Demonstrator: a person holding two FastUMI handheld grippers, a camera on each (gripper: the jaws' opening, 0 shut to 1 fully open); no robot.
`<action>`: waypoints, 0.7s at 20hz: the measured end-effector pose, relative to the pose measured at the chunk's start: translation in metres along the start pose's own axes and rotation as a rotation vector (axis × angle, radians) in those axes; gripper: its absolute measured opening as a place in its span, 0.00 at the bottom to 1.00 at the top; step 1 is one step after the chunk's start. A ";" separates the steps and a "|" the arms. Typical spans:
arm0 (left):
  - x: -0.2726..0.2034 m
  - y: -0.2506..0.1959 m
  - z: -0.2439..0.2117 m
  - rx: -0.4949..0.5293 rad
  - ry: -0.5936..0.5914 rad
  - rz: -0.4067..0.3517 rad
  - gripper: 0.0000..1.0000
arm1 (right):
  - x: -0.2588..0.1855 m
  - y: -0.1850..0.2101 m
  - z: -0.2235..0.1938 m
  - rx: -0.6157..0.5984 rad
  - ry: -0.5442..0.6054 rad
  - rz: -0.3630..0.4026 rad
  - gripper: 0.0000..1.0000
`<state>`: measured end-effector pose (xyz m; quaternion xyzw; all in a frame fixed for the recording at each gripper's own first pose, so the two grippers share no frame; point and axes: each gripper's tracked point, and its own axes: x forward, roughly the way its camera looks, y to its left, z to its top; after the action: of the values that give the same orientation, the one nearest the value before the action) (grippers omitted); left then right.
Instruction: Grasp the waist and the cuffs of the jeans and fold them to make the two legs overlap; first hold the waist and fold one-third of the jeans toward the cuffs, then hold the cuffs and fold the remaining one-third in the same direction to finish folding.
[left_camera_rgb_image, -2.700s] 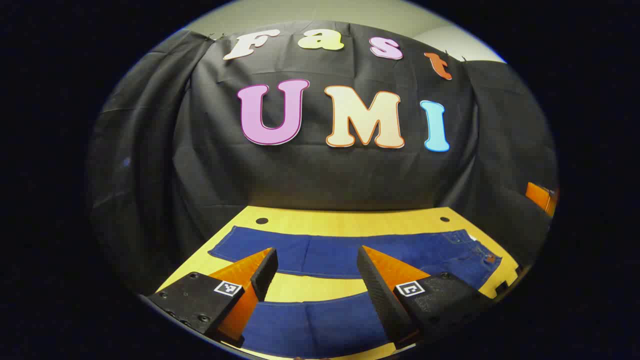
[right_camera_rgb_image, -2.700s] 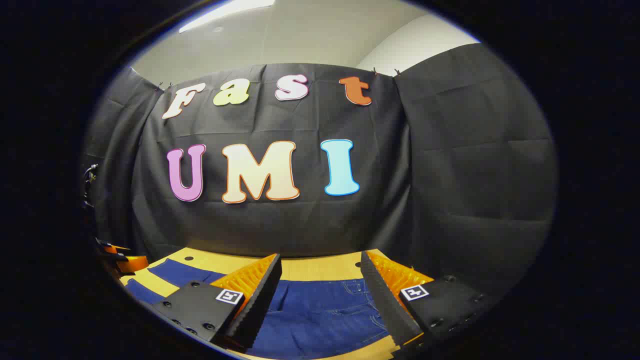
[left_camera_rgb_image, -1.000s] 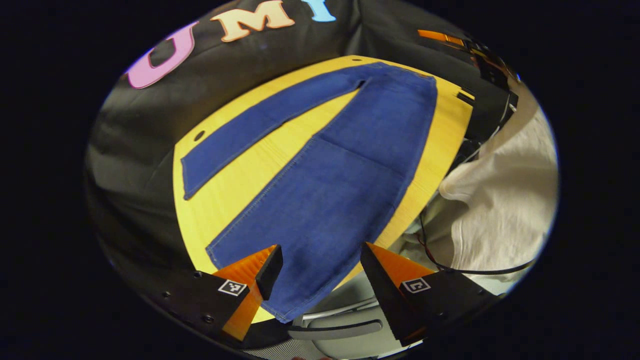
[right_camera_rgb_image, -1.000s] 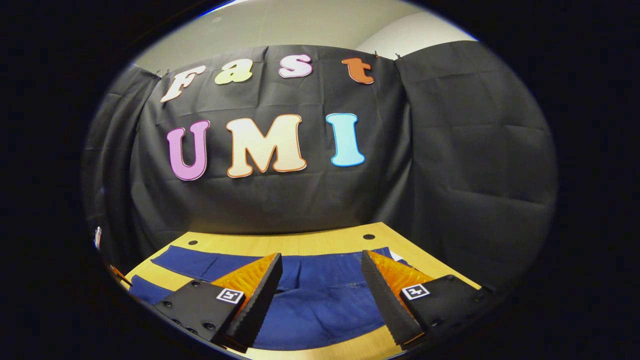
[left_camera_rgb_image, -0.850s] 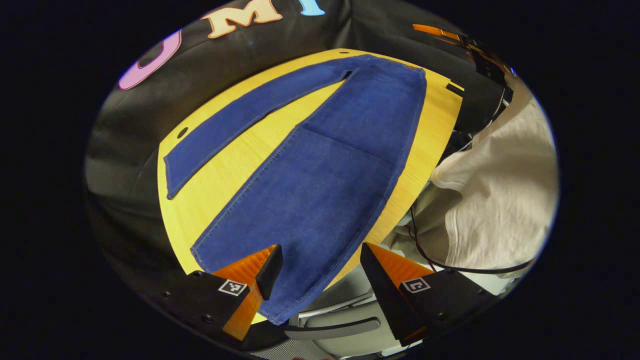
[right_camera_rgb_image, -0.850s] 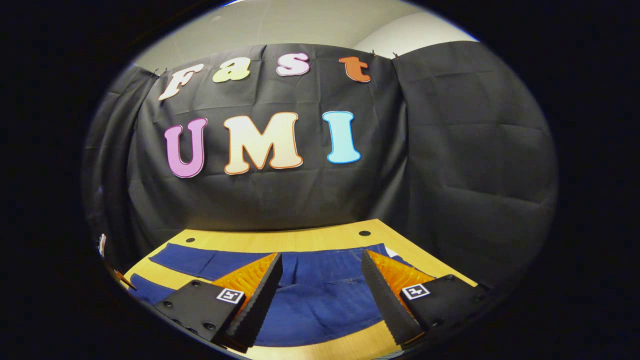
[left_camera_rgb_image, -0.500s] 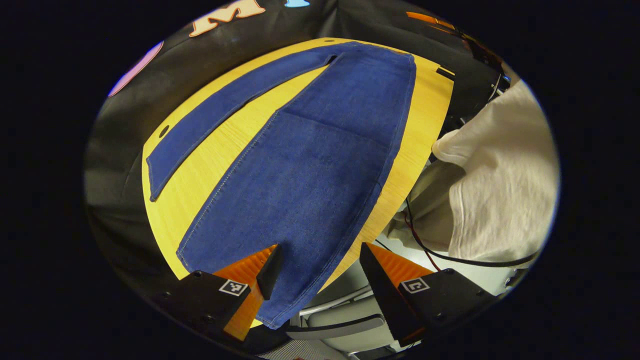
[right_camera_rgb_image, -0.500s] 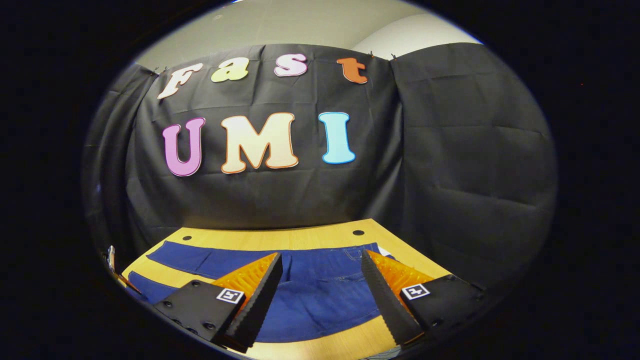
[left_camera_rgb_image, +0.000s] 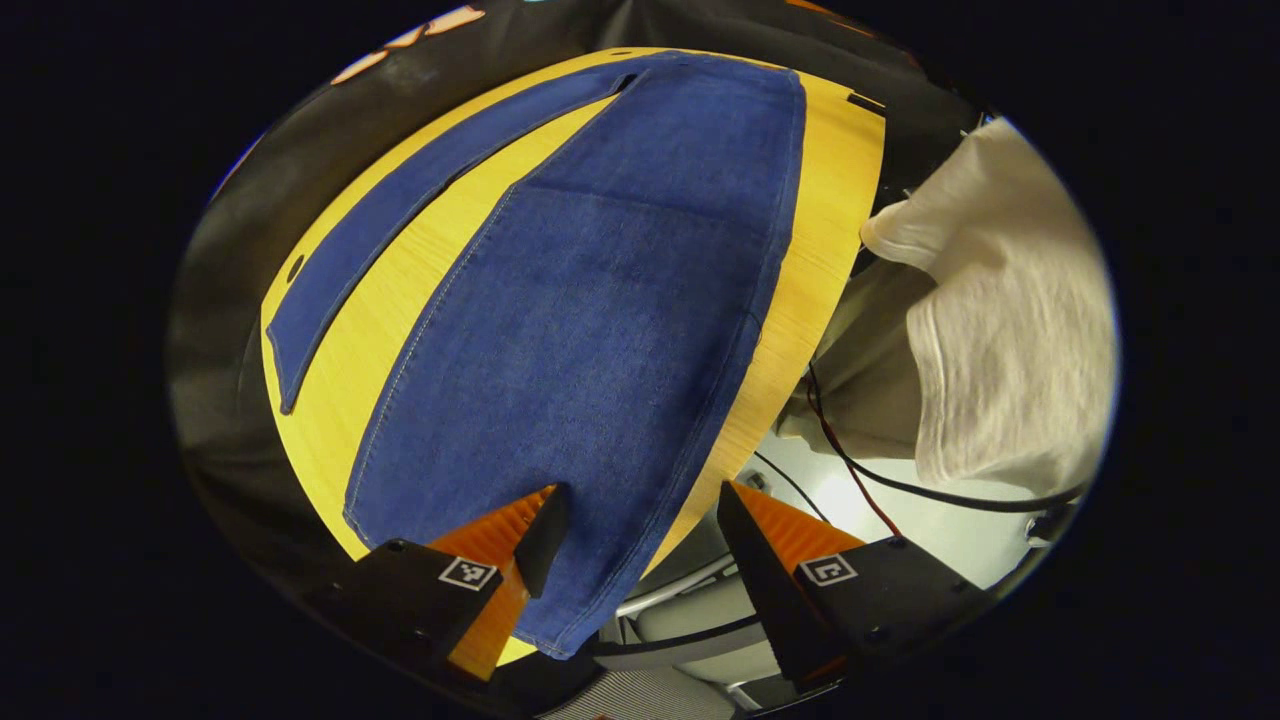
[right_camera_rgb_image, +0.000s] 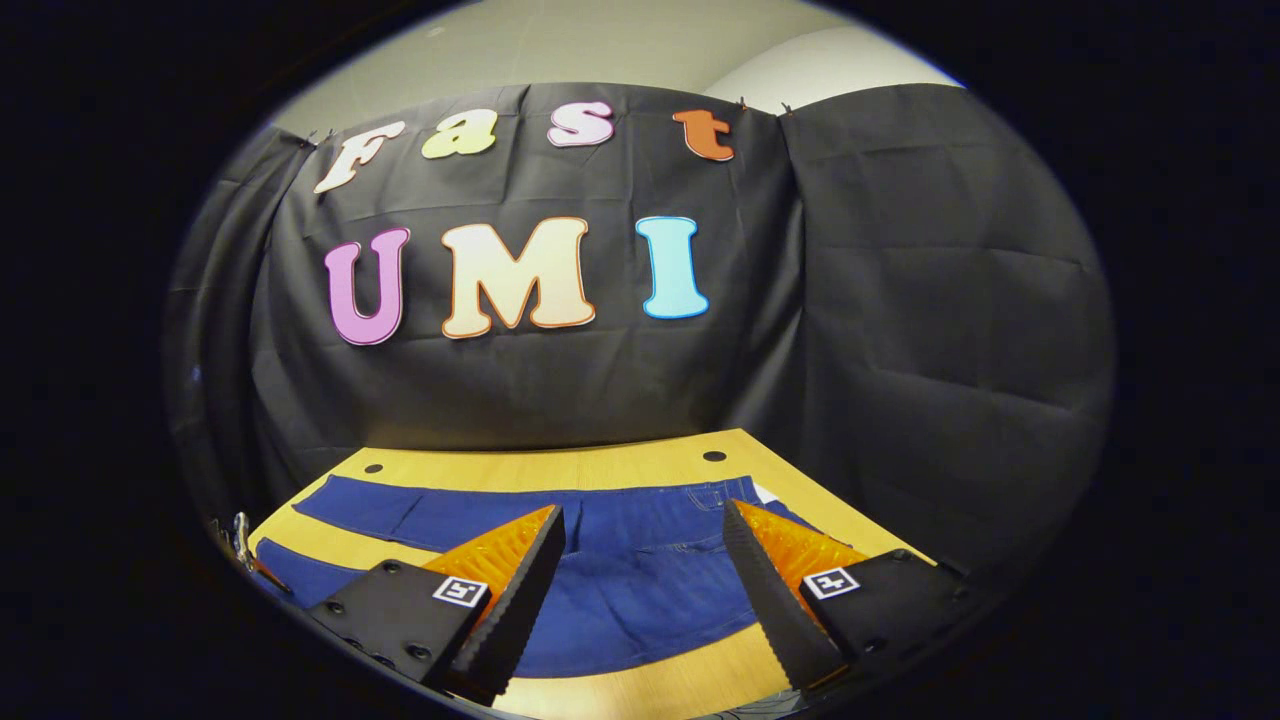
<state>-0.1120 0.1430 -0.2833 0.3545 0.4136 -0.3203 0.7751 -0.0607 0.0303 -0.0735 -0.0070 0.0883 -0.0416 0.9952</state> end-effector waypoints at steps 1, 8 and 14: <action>-0.002 0.000 0.000 -0.002 0.004 -0.004 0.93 | 0.000 0.000 -0.001 -0.002 0.002 0.002 0.98; 0.001 0.000 -0.003 -0.005 0.046 -0.015 0.88 | 0.007 0.010 -0.009 0.021 0.023 0.024 0.98; 0.001 0.013 -0.005 -0.037 0.084 -0.074 0.72 | 0.012 0.014 -0.013 0.024 0.031 0.034 0.94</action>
<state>-0.1035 0.1545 -0.2822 0.3375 0.4644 -0.3261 0.7511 -0.0502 0.0432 -0.0886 0.0070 0.1033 -0.0260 0.9943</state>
